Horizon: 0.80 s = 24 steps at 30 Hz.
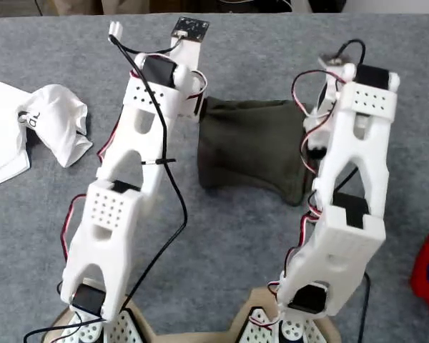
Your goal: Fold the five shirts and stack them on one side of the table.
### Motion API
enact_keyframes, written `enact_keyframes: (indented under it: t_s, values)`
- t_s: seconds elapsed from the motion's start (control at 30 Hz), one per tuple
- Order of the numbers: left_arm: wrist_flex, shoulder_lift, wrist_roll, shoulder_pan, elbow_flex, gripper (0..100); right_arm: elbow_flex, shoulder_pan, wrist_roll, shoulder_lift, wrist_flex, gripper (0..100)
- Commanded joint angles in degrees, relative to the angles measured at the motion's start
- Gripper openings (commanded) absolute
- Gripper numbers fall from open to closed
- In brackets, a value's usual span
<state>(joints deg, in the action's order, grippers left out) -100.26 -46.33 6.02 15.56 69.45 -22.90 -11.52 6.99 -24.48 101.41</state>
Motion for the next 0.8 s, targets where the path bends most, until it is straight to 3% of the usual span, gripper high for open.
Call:
enact_keyframes:
  t_s: [0.0,0.37,0.6,0.77]
  values:
    - [-0.8,14.8,0.6,0.4,-14.3,15,4.8,-1.0,-0.7,4.9,0.2,0.6]
    - [1.1,55.5,4.0,-0.4,-62.4,15,24.7,-1.0,-0.6,25.8,-4.0,0.6]
    - [9.5,78.8,4.0,-9.4,-87.2,16,42.3,-0.9,-0.3,41.1,-13.0,0.6]
    - [11.4,84.9,4.0,-16.4,-97.4,16,54.7,-0.9,-0.3,45.1,-22.1,0.6]
